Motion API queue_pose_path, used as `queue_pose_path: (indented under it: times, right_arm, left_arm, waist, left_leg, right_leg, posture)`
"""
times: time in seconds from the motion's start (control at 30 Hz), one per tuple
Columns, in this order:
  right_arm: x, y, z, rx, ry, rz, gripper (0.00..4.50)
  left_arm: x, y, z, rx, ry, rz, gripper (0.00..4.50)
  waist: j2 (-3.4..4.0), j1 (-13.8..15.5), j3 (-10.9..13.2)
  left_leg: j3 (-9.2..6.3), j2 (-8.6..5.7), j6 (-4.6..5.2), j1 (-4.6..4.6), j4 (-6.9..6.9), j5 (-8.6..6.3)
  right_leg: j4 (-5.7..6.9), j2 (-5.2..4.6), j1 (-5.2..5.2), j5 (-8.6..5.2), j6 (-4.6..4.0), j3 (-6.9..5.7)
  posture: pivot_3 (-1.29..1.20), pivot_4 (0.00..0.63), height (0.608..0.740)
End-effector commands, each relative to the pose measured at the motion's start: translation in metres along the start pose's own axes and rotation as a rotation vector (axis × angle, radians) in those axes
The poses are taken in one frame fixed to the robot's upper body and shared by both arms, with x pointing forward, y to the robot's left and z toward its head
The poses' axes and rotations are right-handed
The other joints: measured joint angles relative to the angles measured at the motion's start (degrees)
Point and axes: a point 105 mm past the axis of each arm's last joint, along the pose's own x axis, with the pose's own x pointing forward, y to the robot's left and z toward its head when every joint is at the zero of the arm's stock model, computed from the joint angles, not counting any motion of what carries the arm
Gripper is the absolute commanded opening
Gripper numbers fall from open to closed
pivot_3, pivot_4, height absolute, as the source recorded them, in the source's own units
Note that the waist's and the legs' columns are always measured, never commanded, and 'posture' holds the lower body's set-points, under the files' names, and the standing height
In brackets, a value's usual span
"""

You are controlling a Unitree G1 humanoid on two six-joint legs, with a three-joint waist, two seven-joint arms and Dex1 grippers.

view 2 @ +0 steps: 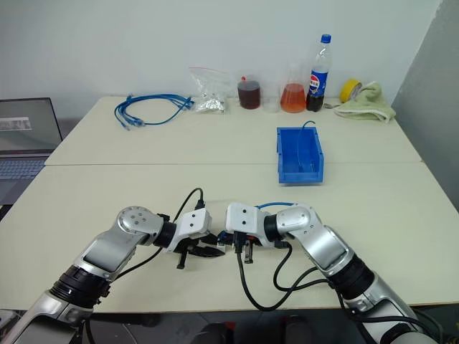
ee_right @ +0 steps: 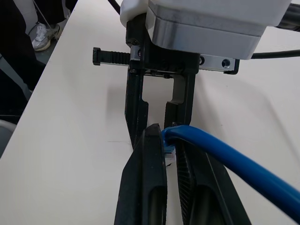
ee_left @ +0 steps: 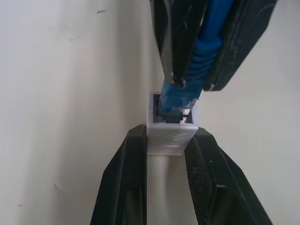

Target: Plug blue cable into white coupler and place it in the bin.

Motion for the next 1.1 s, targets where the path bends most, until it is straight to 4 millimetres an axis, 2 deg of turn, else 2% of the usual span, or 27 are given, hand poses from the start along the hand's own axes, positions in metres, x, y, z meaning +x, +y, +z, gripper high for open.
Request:
queue_pose_path:
  times: [0.03,0.17,0.3,0.6,0.67,0.9,1.1]
  right_arm:
    - [0.022,0.029,-0.031,0.120,0.096,0.142,0.02]
    - [0.021,0.035,-0.039,0.127,0.123,0.171,0.02]
    - [0.022,0.037,-0.037,0.123,0.115,0.169,0.02]
    - [0.013,0.011,-0.022,0.123,0.045,0.062,0.02]
    - [0.010,0.005,-0.018,0.120,0.029,0.033,0.02]
    - [-0.008,-0.014,0.003,0.141,-0.060,-0.068,0.02]
    - [-0.044,-0.042,0.011,0.223,-0.146,-0.271,0.02]
  left_arm:
    - [0.009,-0.006,-0.011,-0.039,0.034,-0.010,0.79]
    - [0.008,-0.006,-0.011,-0.041,0.032,-0.006,0.79]
    - [0.008,-0.006,-0.012,-0.045,0.031,-0.001,0.79]
    - [0.002,-0.005,-0.009,-0.075,-0.027,0.026,0.79]
    - [0.000,-0.005,-0.012,-0.074,-0.023,0.036,1.50]
    - [-0.012,-0.006,-0.016,-0.115,-0.065,0.093,2.82]
    - [-0.034,-0.003,-0.006,-0.170,-0.159,0.187,4.02]
  waist:
    - [-0.01,0.0,0.0]
    - [0.04,0.0,-0.1]
    - [0.10,0.0,-0.2]
    - [0.18,0.0,-0.2]
    - [0.18,-0.1,-0.2]
    - [0.13,0.0,-0.1]
    - [-0.03,-0.1,0.4]
  left_leg:
    - [0.00,0.00,0.00,0.05,-0.01,0.00]
    - [0.03,0.01,0.01,0.33,-0.06,-0.01]
    - [0.01,0.02,0.01,0.40,-0.07,-0.01]
    - [0.00,0.03,0.01,0.39,-0.07,-0.01]
    - [-0.03,0.04,0.01,0.37,-0.08,-0.01]
    - [-0.08,0.07,0.01,0.26,-0.09,-0.01]
    - [-0.20,0.15,0.00,-0.38,-0.04,0.00]
  right_leg:
    - [-0.01,0.00,0.05,-0.01,-0.01,0.00]
    - [-0.01,0.02,0.24,-0.04,-0.02,0.04]
    - [-0.01,0.04,0.31,-0.09,0.02,0.03]
    - [-0.02,0.03,0.31,-0.10,0.02,0.04]
    - [-0.02,0.04,0.28,-0.09,0.01,0.03]
    - [-0.01,0.06,0.13,-0.06,-0.04,0.04]
    - [0.04,0.13,-0.44,-0.04,-0.08,-0.03]
  posture:
    - [0.00,0.150,0.740]
    - [0.00,0.150,0.740]
    - [0.00,0.150,0.740]
    - [0.00,0.150,0.740]
    - [0.00,0.150,0.740]
    - [0.00,0.150,0.740]
    - [0.00,0.150,0.740]
